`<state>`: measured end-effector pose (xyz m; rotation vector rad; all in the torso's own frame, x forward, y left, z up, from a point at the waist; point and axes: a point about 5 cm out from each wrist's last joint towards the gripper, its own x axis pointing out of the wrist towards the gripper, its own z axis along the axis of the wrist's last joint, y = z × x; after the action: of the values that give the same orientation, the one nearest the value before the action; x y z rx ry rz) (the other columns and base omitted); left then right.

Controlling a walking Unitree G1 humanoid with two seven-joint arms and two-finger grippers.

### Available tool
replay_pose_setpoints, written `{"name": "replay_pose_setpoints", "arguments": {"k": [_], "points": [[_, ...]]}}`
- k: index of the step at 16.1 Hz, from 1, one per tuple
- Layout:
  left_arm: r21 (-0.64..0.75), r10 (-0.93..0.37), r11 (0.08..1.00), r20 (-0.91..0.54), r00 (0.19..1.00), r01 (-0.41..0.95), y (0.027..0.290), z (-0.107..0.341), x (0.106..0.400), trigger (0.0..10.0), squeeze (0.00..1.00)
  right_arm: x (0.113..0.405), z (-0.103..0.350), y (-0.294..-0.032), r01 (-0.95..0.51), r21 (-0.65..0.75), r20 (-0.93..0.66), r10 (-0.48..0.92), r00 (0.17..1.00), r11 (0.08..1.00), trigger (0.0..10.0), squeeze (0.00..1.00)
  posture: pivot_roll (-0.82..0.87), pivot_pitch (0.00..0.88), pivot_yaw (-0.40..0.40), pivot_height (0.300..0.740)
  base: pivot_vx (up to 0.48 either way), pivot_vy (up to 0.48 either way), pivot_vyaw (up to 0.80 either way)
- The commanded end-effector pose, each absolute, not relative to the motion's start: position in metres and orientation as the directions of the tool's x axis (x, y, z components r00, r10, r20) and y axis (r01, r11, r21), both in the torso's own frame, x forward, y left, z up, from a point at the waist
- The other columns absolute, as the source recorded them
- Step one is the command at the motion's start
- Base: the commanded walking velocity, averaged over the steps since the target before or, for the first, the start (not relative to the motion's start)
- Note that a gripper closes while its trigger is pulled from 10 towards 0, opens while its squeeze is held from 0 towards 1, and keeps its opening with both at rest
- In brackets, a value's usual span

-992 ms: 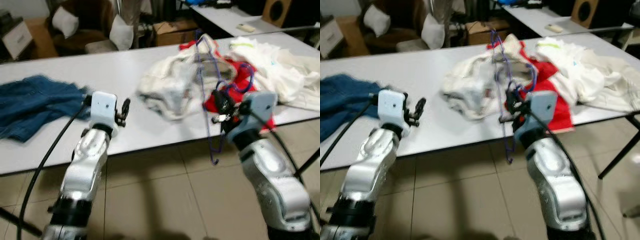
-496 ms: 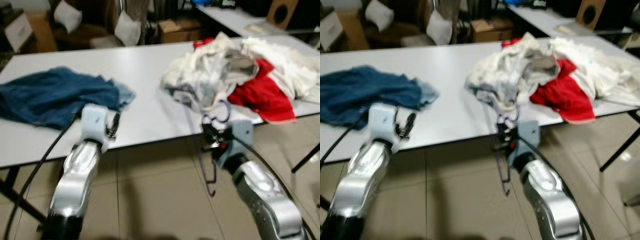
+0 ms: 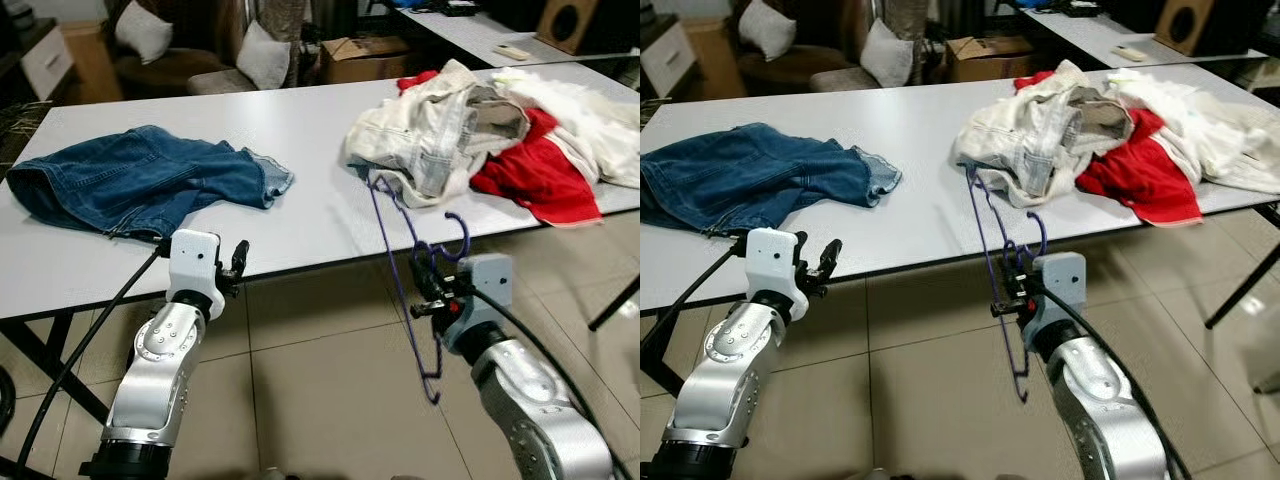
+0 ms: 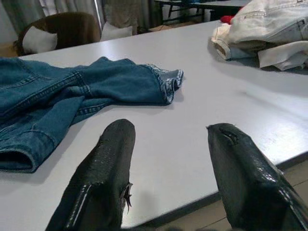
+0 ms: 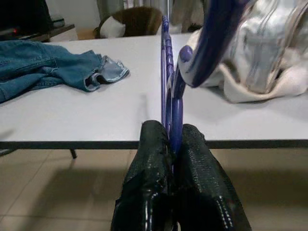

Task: Hang hanger

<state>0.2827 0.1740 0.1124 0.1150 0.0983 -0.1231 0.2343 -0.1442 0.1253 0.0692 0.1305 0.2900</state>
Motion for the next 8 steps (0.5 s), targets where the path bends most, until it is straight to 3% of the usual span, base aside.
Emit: {"name": "replay_pose_setpoints", "arguments": {"k": [1, 3, 8], "points": [[0.11, -0.12, 0.986, -0.079, 0.99, 0.128, 0.176, 0.119, 0.287, 10.0, 0.33, 0.235, 0.127, -0.144, -0.291, 0.069, -0.107, 0.297, 0.949, 0.954, 10.0, 0.0, -0.14, 0.0, 0.051, 0.74, 0.0, 0.0, 0.8], [0.112, -0.112, 0.987, -0.064, 0.992, 0.119, 0.178, 0.123, 0.291, 10.0, 0.33, 0.24, 0.135, -0.134, -0.35, 0.036, -0.067, 0.352, 0.934, 0.936, 10.0, 0.0, -0.14, 0.0, 0.05, 0.74, 0.0, 0.0, 0.8], [0.103, -0.102, 0.989, -0.064, 0.993, 0.108, 0.18, 0.122, 0.291, 10.0, 0.33, 0.248, 0.136, -0.137, -0.327, 0.055, -0.057, 0.33, 0.942, 0.943, 10.0, 0.0, -0.13, 0.0, 0.033, 0.74, 0.0, 0.0, 0.0]]}}
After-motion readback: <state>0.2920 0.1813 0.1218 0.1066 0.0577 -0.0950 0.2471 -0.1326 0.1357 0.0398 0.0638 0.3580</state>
